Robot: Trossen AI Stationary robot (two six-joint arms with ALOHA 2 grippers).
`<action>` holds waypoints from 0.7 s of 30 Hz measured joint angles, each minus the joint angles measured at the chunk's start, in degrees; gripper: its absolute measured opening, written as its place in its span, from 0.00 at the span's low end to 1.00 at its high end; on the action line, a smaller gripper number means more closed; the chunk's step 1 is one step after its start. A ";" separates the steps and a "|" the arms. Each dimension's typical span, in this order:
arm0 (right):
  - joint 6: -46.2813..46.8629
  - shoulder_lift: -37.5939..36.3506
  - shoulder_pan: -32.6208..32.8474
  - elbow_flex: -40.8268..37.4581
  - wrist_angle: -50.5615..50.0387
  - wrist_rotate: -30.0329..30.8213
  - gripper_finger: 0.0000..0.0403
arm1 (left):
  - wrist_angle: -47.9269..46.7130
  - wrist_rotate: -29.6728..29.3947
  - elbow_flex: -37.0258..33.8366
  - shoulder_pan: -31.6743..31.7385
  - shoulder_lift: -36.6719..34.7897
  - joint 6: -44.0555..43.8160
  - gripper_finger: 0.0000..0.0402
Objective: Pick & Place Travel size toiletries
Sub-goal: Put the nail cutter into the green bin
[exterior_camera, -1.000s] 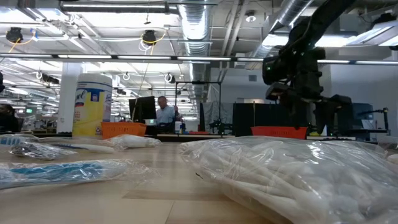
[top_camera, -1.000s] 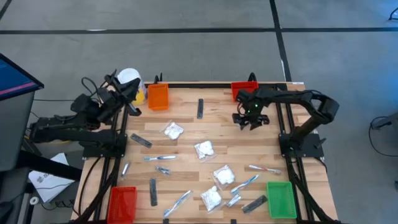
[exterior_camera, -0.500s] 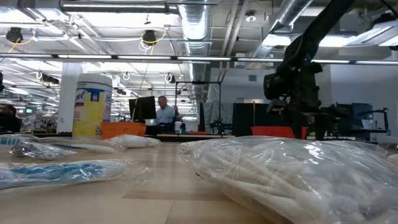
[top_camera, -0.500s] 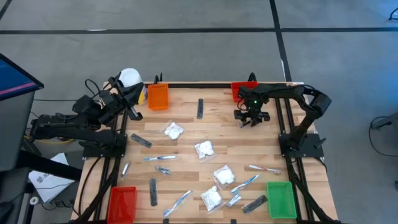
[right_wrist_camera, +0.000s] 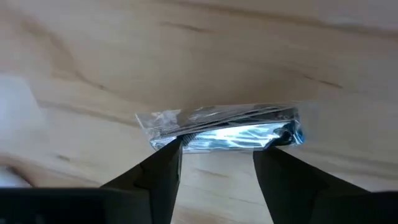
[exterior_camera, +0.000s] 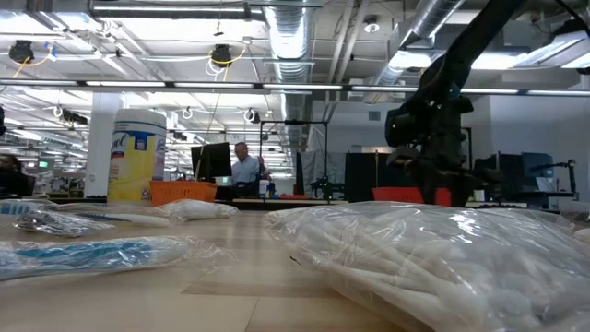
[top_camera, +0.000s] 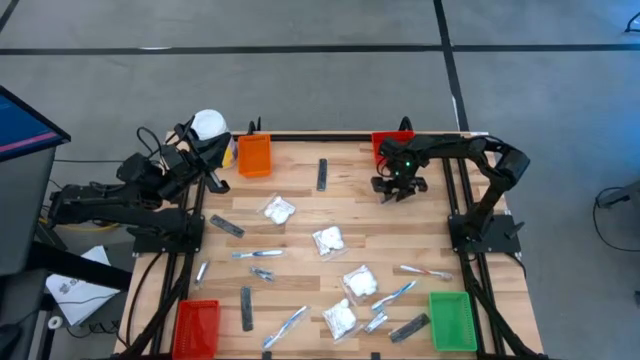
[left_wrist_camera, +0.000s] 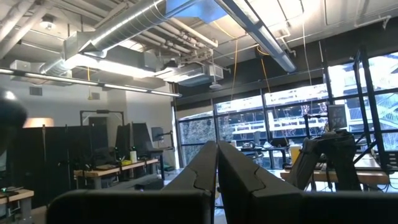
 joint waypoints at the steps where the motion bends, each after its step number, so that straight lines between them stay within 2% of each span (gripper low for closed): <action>1: -1.60 0.00 0.28 0.02 -0.43 0.10 0.46 | 0.00 0.00 0.00 0.00 0.00 0.01 0.02; 6: -8.60 0.16 3.16 -0.09 -7.25 0.11 0.38 | 0.00 0.00 0.00 0.00 0.00 0.03 0.02; 9: -9.29 0.18 5.54 -0.09 -13.18 0.18 0.33 | 0.00 0.02 0.00 0.00 0.00 0.05 0.02; 12: -7.72 0.20 7.93 0.42 -17.65 1.07 0.29 | 0.00 0.02 0.00 0.00 0.01 0.05 0.02; 15: -4.81 -0.06 10.54 2.08 -17.75 2.80 0.27 | 0.12 0.02 0.00 0.00 0.35 0.05 0.02; 21: 1.67 -0.55 14.79 7.17 -14.48 8.42 0.30 | 0.22 0.13 -0.02 0.00 0.77 0.05 0.02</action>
